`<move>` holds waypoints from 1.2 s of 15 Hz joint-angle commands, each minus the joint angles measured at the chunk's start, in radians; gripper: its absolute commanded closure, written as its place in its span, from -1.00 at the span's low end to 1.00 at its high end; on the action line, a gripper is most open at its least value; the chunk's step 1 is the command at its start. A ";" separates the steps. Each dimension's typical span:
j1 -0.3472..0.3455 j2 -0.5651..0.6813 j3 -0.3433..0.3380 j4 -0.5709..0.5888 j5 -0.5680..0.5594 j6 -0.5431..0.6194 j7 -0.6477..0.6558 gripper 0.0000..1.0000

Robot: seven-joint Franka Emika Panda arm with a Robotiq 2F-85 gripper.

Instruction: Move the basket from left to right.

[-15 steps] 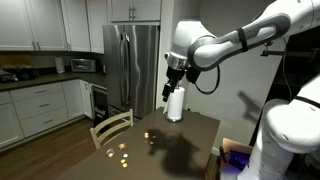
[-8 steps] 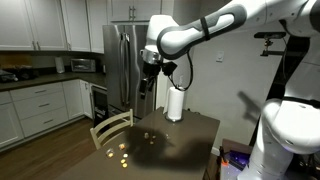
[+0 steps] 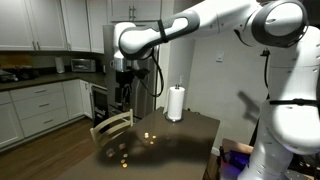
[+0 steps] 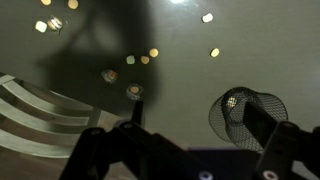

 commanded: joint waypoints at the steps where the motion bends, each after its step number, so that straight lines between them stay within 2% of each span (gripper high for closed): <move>1: 0.005 0.147 0.025 0.161 0.021 -0.097 -0.043 -1.00; 5: 0.017 0.247 0.045 0.239 0.012 -0.046 -0.025 -1.00; 7: 0.024 0.283 0.046 0.285 -0.003 -0.090 -0.025 -1.00; 8: 0.022 0.242 0.043 0.220 0.001 -0.051 -0.007 -1.00; 11: 0.026 0.274 0.043 0.254 0.001 -0.057 -0.007 -1.00; 15: 0.036 0.328 0.031 0.269 -0.010 0.084 0.026 -1.00; 18: 0.037 0.378 0.047 0.277 0.014 0.186 0.027 -1.00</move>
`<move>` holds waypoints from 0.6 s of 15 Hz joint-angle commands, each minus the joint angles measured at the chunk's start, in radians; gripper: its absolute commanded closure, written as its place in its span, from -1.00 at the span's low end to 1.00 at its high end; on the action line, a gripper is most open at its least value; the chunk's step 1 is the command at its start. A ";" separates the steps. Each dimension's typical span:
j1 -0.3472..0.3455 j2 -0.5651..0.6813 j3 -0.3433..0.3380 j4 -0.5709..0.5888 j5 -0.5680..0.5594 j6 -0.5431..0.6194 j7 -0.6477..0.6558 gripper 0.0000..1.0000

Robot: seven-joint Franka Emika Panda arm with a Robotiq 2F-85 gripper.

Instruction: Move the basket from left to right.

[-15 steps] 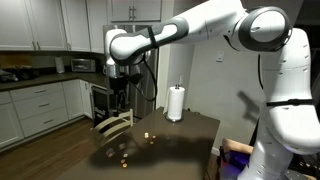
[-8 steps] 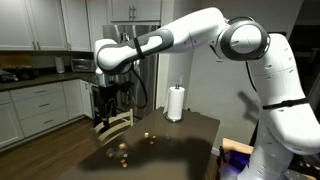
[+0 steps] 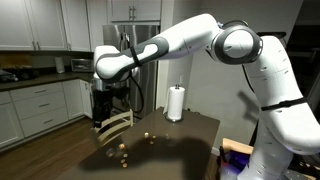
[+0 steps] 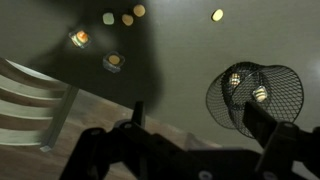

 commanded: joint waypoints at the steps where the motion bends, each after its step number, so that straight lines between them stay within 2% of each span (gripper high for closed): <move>1: 0.011 0.069 0.013 0.029 0.021 0.090 0.019 -1.00; 9: 0.005 0.263 0.117 0.116 0.166 0.109 -0.015 -1.00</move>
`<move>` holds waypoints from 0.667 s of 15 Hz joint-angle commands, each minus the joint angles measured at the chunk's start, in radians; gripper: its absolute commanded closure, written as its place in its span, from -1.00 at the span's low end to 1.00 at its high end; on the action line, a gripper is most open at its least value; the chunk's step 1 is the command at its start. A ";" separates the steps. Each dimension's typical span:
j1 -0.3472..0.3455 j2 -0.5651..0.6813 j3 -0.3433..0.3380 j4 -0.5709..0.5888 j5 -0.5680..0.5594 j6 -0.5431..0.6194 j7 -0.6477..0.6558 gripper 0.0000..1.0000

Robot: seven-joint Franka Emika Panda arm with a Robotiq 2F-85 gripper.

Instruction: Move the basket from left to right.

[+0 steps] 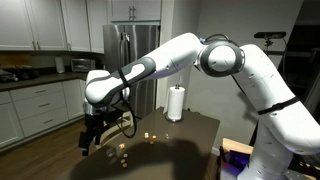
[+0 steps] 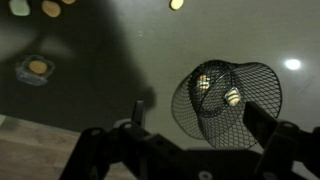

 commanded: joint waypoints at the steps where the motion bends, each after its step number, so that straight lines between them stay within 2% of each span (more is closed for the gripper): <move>1: 0.003 0.105 0.037 0.082 0.063 0.019 -0.018 -1.00; 4: 0.021 0.151 0.036 0.113 0.049 0.031 -0.010 -1.00; 5: 0.018 0.119 0.031 0.073 0.042 0.014 -0.001 -1.00; 10: 0.019 0.159 0.040 0.107 0.049 0.028 -0.012 -1.00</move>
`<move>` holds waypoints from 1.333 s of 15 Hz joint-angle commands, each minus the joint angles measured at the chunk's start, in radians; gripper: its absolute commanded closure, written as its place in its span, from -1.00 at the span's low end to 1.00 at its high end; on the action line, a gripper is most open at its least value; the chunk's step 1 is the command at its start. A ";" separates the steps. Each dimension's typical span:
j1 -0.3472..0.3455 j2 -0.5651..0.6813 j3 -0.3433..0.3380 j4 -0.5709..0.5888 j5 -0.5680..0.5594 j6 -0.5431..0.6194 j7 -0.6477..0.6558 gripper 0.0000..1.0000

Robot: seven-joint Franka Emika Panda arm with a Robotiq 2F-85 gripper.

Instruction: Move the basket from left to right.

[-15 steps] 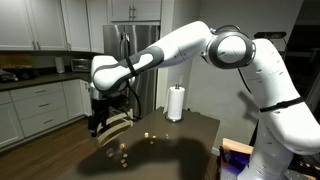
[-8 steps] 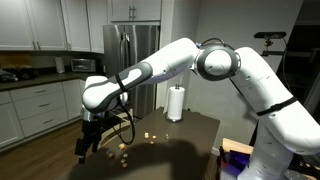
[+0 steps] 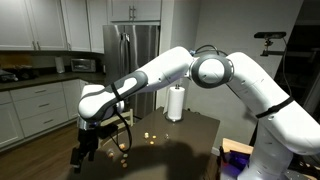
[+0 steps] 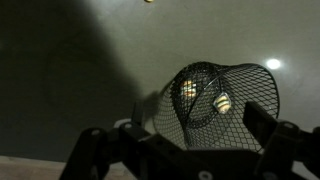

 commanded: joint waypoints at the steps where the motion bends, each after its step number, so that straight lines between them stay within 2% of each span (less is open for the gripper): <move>1: -0.002 0.034 0.008 0.028 0.019 0.005 -0.016 -1.00; 7: -0.007 0.136 0.041 0.093 0.047 0.031 -0.031 -1.00; 12: -0.005 0.205 0.077 0.127 0.079 0.183 -0.035 -1.00; 15: 0.007 0.228 0.072 0.143 0.057 0.228 -0.013 -1.00; 17: 0.027 0.236 0.043 0.156 0.035 0.216 0.025 -1.00; 18: 0.034 0.237 0.031 0.160 0.027 0.199 0.039 -0.52; 20: 0.044 0.242 0.014 0.166 0.020 0.194 0.052 -0.33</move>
